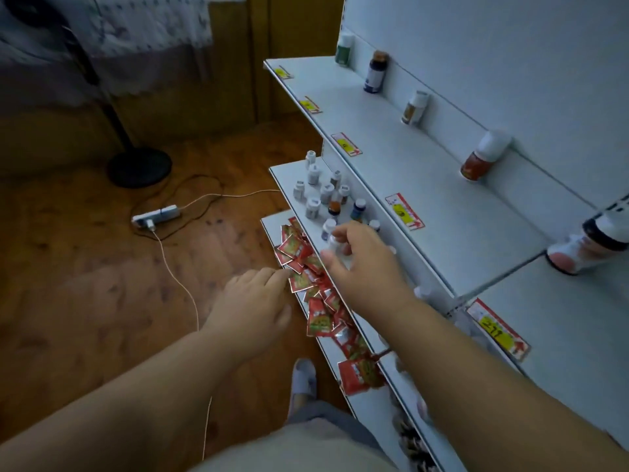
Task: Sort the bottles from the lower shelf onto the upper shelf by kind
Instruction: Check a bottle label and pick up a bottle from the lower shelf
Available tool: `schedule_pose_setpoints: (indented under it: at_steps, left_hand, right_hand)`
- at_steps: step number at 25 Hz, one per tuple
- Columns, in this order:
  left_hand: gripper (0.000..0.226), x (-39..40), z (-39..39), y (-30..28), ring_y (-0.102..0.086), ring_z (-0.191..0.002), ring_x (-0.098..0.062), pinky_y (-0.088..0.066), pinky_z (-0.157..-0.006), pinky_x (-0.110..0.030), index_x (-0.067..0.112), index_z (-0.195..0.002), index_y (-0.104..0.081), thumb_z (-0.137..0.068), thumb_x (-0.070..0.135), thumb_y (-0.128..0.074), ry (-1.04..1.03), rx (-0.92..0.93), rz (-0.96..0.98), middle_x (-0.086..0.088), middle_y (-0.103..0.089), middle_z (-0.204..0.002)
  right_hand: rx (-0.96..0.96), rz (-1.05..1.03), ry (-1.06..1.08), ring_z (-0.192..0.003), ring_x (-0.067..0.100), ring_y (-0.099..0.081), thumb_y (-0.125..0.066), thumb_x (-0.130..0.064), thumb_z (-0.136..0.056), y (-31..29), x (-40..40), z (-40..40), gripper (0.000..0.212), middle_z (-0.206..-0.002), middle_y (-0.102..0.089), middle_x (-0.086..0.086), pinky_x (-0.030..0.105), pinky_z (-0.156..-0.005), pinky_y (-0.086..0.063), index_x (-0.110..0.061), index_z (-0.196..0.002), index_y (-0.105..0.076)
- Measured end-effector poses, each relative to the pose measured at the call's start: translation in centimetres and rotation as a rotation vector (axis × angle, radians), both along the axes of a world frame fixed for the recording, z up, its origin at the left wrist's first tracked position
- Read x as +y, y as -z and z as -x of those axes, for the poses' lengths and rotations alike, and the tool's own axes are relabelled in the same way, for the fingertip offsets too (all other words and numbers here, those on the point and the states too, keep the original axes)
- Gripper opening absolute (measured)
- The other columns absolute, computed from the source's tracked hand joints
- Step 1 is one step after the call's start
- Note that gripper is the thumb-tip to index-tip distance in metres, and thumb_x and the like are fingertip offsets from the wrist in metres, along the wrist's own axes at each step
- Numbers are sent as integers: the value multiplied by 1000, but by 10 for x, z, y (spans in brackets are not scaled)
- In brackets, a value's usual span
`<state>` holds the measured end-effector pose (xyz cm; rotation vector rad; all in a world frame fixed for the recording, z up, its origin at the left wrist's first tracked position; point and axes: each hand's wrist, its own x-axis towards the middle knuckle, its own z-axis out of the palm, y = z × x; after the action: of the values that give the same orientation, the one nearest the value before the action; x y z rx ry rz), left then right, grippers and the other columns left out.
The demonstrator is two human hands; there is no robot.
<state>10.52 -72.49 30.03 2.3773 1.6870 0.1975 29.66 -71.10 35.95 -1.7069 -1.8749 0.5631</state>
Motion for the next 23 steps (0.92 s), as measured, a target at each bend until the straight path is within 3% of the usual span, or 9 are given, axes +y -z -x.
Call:
schedule_pose_setpoints:
  at_steps: [3, 7, 12, 18, 23]
  left_hand:
    - [50, 77, 15, -8, -55, -114, -22, -47, -92, -40, 25, -135, -49, -89, 45, -45, -10, 26, 14, 4, -56, -128]
    - [46, 166, 50, -15, -45, -126, -17, -39, -103, -36, 35, -139, -45, -94, 46, -47, -54, 18, 30, 9, -46, -140]
    - [53, 290, 87, 12, -39, -133, -15, -35, -107, -32, 35, -146, -33, -96, 46, -46, -54, -32, 95, 9, -40, -147]
    - [55, 487, 127, 74, -44, -127, -16, -39, -100, -30, 35, -146, -32, -95, 51, -45, 134, -33, 176, 8, -42, -145]
    - [54, 581, 119, 136, -50, -122, -23, -42, -97, -35, 28, -144, -39, -94, 46, -50, 229, -88, 285, 1, -50, -138]
  right_hand:
    - [8, 42, -21, -99, 13, -56, -59, -34, -94, 11, 87, 10, 25, -111, -50, -8, 39, -83, -54, -28, -117, -54]
    - [27, 62, -95, -97, 9, -53, -57, -36, -96, 14, 191, 37, 26, -108, -46, -11, 26, -77, -47, -25, -119, -53]
    - [17, 141, -58, -93, 5, -52, -59, -37, -94, 53, 304, 81, 26, -107, -43, -14, 27, -79, -50, -27, -117, -53]
    - [48, 269, 248, -104, 10, -54, -66, -37, -90, 133, 444, 132, 33, -117, -52, -7, 30, -84, -51, -28, -119, -52]
    - [202, 460, 600, -119, 15, -55, -70, -41, -87, 226, 516, 138, 48, -132, -55, -2, 36, -94, -52, -27, -127, -47]
